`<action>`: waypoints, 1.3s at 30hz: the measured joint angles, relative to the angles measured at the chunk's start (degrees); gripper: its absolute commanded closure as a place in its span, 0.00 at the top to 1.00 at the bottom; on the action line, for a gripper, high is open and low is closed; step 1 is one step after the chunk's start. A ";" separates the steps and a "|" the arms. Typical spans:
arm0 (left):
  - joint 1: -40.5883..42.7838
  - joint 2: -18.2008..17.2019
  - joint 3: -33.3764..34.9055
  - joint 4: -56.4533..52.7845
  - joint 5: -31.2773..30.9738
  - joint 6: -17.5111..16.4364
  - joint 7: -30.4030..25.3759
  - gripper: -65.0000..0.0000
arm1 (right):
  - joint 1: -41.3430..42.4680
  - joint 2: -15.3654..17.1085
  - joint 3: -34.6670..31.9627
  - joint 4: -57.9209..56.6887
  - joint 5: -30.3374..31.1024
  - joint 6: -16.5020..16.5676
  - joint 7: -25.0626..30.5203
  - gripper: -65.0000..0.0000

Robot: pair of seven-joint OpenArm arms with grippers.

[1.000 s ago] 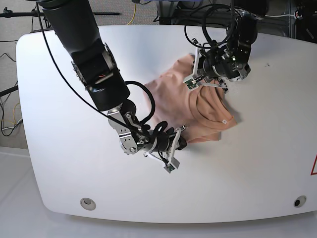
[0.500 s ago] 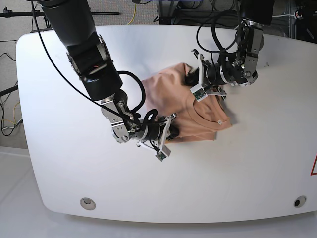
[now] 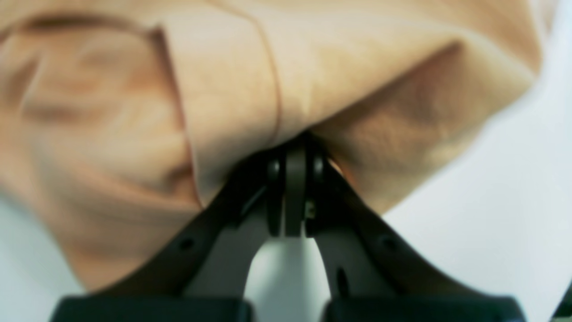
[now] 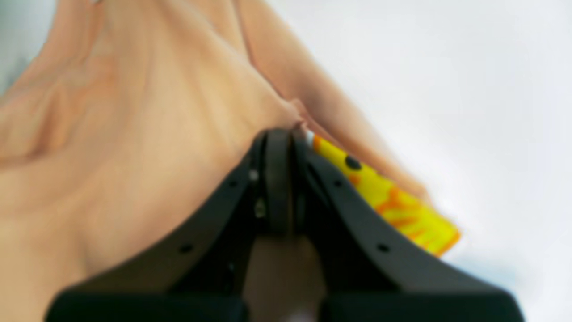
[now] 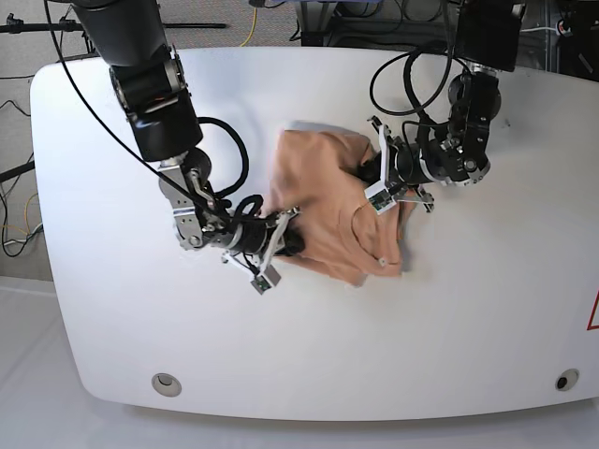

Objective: Fold the T-shirt properly
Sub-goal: 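Pull the folded shirt apart with both grippers to square it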

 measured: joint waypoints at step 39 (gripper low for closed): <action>-14.71 -0.81 -0.33 -15.78 8.15 1.16 -4.63 0.00 | -27.67 4.59 14.73 34.84 -1.95 -0.92 -11.28 0.02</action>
